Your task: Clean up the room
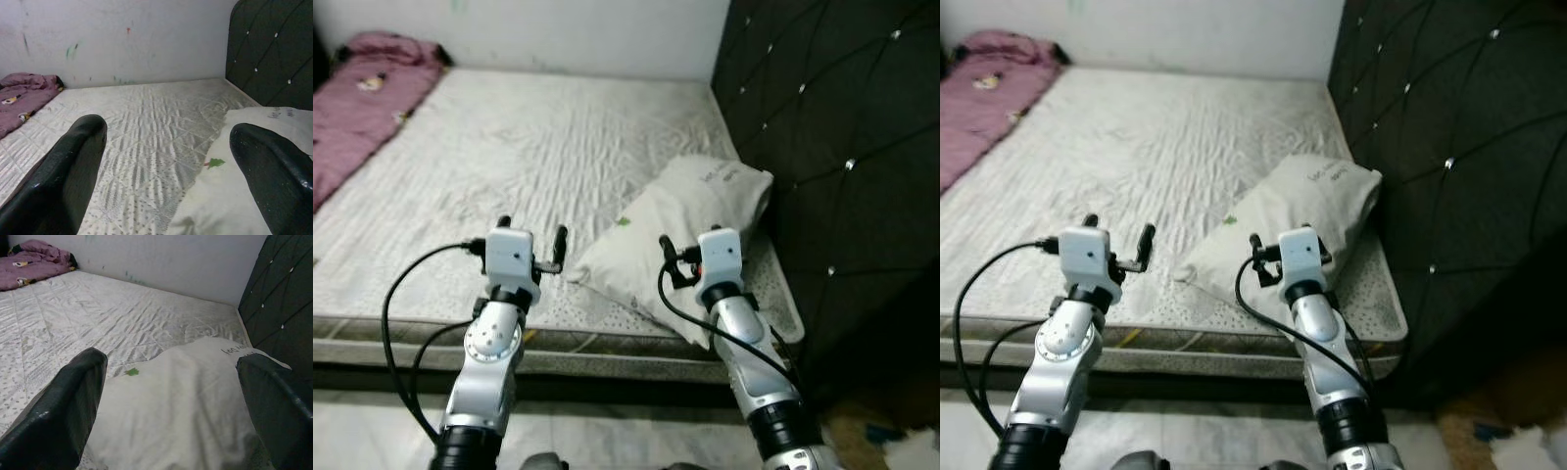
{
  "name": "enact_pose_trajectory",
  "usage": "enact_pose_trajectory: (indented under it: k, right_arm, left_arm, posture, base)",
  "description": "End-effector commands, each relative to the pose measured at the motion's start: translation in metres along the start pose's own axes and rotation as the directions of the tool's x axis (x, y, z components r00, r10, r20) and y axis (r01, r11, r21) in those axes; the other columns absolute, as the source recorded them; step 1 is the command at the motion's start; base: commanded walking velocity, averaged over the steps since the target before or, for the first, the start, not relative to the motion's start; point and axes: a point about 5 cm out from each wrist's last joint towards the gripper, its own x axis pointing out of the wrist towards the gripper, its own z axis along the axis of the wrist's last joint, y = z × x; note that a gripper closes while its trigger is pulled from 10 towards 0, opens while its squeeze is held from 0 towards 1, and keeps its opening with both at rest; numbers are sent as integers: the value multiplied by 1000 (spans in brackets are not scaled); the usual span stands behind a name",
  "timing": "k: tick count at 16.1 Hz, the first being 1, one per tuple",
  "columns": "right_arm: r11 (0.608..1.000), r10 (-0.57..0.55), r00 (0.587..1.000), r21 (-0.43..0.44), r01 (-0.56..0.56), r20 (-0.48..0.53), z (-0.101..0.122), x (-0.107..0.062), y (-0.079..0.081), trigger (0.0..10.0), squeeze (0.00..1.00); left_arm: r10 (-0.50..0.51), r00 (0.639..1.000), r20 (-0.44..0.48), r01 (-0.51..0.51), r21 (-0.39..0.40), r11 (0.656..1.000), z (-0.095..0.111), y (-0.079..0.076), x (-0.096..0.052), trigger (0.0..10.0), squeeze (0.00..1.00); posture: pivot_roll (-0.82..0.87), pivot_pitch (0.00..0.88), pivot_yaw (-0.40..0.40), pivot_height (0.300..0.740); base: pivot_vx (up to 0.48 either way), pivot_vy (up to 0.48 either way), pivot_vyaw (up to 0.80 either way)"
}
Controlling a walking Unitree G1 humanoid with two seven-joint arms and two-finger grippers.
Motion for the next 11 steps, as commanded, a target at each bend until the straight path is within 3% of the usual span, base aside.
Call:
enact_pose_trajectory:
  k: [1, 5, 11]
  right_arm:
    - [1000, -6, 1000, 0, 6, 24, 5, 1, -2, 10000, 0]
    - [1000, -11, 1000, 5, 11, 24, 5, 1, -3, 10000, 0]
    - [1000, -12, 1000, 7, 11, 24, 5, 0, -3, 10000, 0]
  left_arm:
    - [-13, 1000, 15, 13, 2, 1000, 3, 0, 1, 10000, 0]
    - [-24, 1000, 18, 24, -2, 1000, 4, -1, 1, 10000, 0]
    - [-35, 999, 18, 35, -9, 999, 3, -2, 0, 10000, 0]
  posture:
    - [54, 0, -16, 740]
    - [52, 0, -15, 740]
    - [51, 0, -14, 740]
  base:
    - [0, 0, 0]
    - [0, 0, 0]
    - [300, 0, 0]
